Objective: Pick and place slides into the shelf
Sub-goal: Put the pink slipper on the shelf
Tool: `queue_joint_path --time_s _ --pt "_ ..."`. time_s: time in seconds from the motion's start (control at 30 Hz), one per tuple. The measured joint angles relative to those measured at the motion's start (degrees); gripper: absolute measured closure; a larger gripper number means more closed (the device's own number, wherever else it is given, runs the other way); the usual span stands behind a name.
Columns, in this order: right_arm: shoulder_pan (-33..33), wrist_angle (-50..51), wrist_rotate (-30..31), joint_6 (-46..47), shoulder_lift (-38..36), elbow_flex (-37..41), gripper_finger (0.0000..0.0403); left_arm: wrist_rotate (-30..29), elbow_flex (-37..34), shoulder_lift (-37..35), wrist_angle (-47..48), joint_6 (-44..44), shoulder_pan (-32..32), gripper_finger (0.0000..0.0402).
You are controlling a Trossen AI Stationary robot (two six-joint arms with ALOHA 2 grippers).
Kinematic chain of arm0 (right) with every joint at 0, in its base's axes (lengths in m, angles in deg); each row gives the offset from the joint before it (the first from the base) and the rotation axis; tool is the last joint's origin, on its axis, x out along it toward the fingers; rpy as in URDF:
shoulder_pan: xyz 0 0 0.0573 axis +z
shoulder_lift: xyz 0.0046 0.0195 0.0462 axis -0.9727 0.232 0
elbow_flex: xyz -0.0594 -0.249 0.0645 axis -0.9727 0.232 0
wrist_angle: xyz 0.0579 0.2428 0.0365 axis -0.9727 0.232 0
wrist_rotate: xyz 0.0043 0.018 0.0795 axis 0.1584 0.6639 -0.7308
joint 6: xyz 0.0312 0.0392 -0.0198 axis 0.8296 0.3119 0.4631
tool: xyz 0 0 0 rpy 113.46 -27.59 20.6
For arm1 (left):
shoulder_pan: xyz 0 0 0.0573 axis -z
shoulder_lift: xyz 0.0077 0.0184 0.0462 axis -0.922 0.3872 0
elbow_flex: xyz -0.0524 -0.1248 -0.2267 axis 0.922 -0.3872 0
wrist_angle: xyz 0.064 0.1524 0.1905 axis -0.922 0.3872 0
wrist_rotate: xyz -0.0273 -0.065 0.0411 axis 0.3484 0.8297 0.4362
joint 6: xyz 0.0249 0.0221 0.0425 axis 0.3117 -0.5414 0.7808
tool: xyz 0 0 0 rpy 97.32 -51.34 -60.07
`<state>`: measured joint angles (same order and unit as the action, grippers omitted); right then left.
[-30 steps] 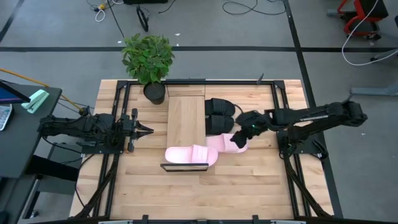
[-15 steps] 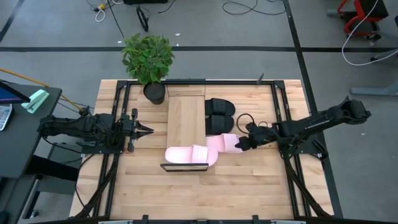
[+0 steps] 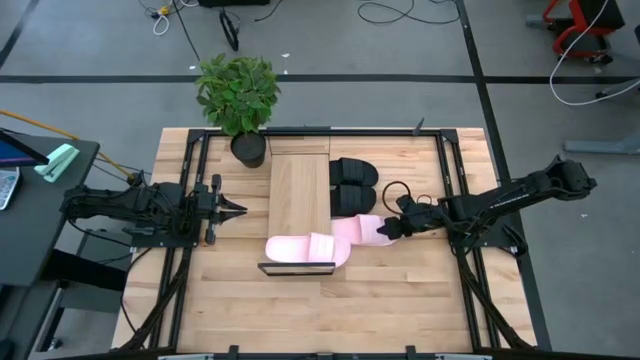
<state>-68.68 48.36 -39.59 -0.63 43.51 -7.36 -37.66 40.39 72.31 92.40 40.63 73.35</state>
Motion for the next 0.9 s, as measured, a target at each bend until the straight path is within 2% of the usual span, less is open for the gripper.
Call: queue_joint_path --time_s 0.5,0.9 --pt "0.0 -0.1 2.4 2.1 0.8 0.0 0.0188 0.0 0.0 0.0 0.0 0.0 0.0 0.0357" --pt "0.0 -8.9 1.5 2.4 9.5 0.0 0.0188 0.0 0.0 0.0 0.0 0.0 0.0 0.0356"
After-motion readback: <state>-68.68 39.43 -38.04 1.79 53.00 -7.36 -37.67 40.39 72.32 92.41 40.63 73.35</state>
